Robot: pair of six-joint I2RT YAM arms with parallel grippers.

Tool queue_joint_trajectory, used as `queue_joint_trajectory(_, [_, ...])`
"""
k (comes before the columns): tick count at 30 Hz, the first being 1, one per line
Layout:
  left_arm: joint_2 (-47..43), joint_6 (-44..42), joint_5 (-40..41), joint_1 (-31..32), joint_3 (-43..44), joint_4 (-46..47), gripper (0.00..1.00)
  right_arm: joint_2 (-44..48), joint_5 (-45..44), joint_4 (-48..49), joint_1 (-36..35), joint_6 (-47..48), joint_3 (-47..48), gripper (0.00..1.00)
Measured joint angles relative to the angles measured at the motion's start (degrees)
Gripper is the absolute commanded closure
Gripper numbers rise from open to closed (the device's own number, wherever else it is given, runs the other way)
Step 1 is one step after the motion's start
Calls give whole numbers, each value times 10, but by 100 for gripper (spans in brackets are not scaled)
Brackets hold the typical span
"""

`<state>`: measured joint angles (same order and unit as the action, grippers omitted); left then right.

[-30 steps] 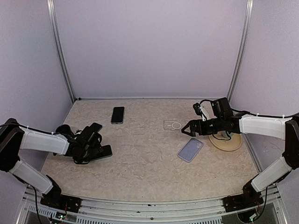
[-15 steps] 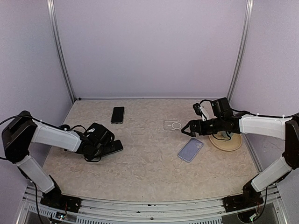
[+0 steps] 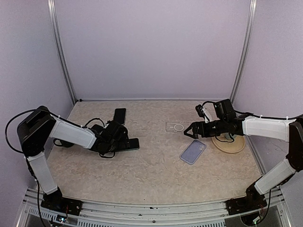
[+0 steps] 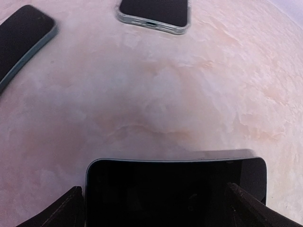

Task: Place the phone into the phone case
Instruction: Move the phone to the center of the board.

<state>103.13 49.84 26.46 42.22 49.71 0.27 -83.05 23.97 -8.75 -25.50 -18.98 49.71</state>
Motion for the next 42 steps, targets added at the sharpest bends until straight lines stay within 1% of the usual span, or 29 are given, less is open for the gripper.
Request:
queue_joint_trajectory(8, [15, -78, -73, 3, 6, 66, 1, 0, 1, 0, 0, 1, -3, 0])
queue_joint_trajectory(12, [20, -106, -112, 20, 10, 88, 1, 0, 4, 0, 0, 1, -4, 0])
queue_joint_trajectory(15, [30, -130, -126, 33, 24, 94, 1, 0, 7, 0, 0, 1, -4, 0])
queue_joint_trajectory(20, [30, -187, -127, 38, 35, 99, 1, 0, 9, 0, 0, 1, -4, 0])
queue_joint_trajectory(23, [23, -236, -123, 38, 35, 97, 1, 0, 9, 0, 0, 1, -4, 0])
queue_joint_trajectory(31, [-18, -429, -125, 35, 31, 97, 1, 0, 17, 1, -1, 1, -4, 0])
queue_joint_trajectory(36, [-22, -519, -163, 11, 28, 86, 1, -3, 22, 3, -10, 1, -4, 0])
queue_joint_trajectory(39, [-20, -571, -185, -6, 40, 56, 1, -3, 22, 3, -11, 1, -4, 0])
queue_joint_trajectory(42, [-13, -615, -235, -21, 71, 16, 1, -3, 22, 2, -11, 1, -4, 0])
